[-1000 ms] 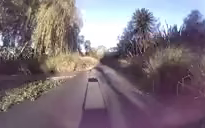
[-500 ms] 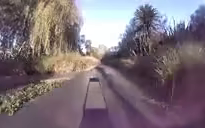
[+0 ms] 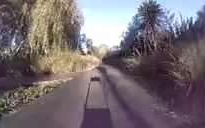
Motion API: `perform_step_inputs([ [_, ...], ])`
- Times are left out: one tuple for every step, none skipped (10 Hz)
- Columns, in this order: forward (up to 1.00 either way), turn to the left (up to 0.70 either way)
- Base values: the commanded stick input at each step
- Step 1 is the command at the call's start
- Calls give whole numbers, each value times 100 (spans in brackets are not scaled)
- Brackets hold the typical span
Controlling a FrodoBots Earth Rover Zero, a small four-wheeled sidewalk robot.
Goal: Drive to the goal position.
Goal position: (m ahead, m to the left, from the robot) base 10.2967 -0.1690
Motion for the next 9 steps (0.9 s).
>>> perform_step_inputs([
  [100, 0],
  [100, 0],
  [100, 0],
  [100, 0],
  [100, 0],
  [100, 0],
  [100, 0],
  [100, 0],
  [100, 0],
])
